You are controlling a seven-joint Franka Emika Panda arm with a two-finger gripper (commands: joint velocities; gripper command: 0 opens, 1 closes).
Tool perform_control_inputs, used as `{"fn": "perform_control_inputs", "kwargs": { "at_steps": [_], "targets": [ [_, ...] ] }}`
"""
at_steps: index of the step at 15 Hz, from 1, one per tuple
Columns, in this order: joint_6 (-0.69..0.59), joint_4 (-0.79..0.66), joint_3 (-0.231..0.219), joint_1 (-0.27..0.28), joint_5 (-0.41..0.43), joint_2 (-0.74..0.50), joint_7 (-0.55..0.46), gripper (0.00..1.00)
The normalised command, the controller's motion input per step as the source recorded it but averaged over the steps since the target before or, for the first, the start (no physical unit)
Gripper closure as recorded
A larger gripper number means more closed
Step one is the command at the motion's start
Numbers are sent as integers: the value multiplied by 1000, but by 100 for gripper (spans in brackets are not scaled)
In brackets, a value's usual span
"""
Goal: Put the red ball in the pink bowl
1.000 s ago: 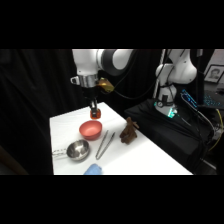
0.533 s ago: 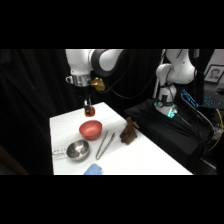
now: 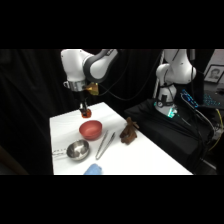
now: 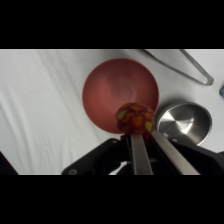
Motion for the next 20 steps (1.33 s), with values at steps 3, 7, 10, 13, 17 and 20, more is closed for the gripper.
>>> {"fn": "perform_control_inputs", "kwargs": {
  "at_steps": [3, 7, 10, 13, 17, 20],
  "targets": [
    [135, 242, -12, -41, 107, 257, -46, 98],
    [131, 216, -23, -17, 102, 244, 1, 98],
    [101, 198, -31, -3, 99, 228, 18, 98],
    [76, 199, -39, 8, 88, 210, 25, 98],
    [57, 231, -57, 21, 65, 244, 40, 98],
    [-1, 269, -55, 16, 61, 248, 27, 64]
  ]
}}
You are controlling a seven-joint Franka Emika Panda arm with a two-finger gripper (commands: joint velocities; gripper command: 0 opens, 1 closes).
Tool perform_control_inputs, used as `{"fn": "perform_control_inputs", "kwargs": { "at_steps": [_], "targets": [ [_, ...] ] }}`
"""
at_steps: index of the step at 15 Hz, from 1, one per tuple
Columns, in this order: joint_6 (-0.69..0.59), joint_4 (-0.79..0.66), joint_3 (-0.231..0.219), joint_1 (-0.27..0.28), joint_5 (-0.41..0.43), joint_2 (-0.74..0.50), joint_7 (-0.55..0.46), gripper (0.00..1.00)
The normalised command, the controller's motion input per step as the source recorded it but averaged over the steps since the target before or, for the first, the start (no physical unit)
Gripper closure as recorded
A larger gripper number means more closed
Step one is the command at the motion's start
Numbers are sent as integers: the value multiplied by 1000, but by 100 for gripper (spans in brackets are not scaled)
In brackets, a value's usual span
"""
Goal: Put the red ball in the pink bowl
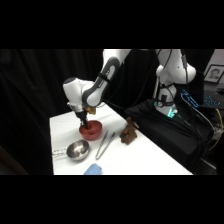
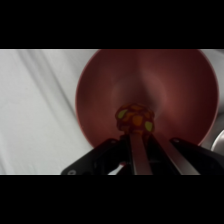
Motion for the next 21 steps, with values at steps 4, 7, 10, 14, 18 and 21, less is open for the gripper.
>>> {"fn": "perform_control_inputs", "kwargs": {
  "at_steps": [4, 7, 10, 14, 18, 21],
  "targets": [
    [-80, 265, -34, 12, 76, 183, 11, 32],
    [-179, 216, -31, 26, 70, 76, 2, 9],
    [-235, 102, -47, 46, 46, -94, 3, 0],
    [-290, -76, -60, 60, 8, -316, -18, 0],
    [-315, -186, -27, 46, 6, -434, -72, 0],
    [-278, -221, -15, 55, -22, -481, -70, 0]
  ]
}}
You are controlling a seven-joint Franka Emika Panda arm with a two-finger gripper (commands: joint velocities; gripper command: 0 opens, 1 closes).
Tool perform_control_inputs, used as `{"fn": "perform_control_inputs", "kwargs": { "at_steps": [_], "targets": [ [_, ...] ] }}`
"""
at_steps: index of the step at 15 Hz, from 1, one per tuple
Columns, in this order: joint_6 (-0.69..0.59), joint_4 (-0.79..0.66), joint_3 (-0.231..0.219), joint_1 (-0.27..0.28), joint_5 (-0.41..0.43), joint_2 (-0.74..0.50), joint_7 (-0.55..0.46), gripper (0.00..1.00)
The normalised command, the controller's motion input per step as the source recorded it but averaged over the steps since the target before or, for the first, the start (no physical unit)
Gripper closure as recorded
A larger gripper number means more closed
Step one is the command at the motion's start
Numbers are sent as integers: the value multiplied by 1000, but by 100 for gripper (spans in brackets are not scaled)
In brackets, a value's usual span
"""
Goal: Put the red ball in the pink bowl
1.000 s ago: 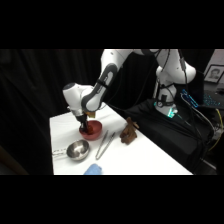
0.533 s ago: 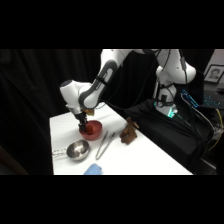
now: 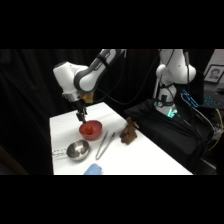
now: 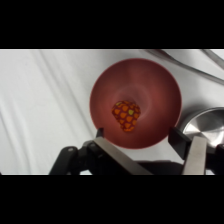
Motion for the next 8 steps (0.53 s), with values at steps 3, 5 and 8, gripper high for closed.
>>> {"fn": "perform_control_inputs", "kwargs": {
  "at_steps": [3, 5, 8],
  "targets": [
    [-300, -183, -9, 62, -56, -449, -44, 0],
    [-275, -129, -12, 54, -82, -373, -13, 0],
    [-228, -104, -25, 46, -130, -297, 18, 0]
  ]
}}
